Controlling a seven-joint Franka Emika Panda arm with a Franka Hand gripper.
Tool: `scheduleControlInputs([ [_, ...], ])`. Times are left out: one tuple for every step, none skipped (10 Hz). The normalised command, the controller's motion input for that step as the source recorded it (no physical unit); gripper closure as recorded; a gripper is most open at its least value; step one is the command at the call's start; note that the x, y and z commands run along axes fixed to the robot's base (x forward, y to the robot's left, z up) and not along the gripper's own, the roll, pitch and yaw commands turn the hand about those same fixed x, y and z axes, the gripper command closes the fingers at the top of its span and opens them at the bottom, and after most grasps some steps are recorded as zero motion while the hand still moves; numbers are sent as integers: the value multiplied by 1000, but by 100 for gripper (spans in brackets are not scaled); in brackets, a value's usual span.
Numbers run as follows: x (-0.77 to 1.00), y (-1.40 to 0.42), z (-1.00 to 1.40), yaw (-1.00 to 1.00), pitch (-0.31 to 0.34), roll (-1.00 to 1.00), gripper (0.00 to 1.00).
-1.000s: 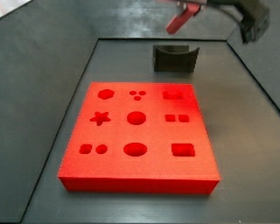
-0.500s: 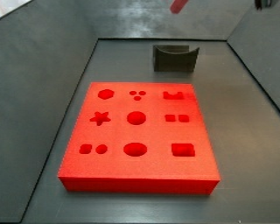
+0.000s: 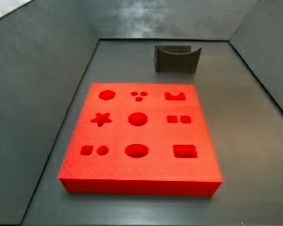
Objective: Pick up the hexagon object. Move up. Place the hexagon object on the fixture. Regrasp the hexagon object. Move to above the board. Insert the hexagon object.
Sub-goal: Move to above the board.
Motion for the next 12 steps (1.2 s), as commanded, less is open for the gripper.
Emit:
scheduleControlInputs([
  [-605,-1000,209,-138,-68,-1000,100],
  [-604,-1000,192,-135,-69,-1000,100],
  [-647,-1000,219,-142,-92,-1000,100],
  [-669,-1000,197,-150,-97,-1000,100],
  [-685,-1000,202,-156,-96,-1000,100],
  [-700,-1000,202,-163,-90,-1000,100],
  [-717,-1000,201,-168,-81,-1000,100],
  [-680,-906,185,-170,-74,-1000,100],
  [-489,-611,122,-171,-74,-1000,100],
  [-313,-338,64,-163,-68,-1000,100],
  [-187,-175,31,-134,-51,-878,100],
  [-109,-84,23,-74,-29,-574,100],
])
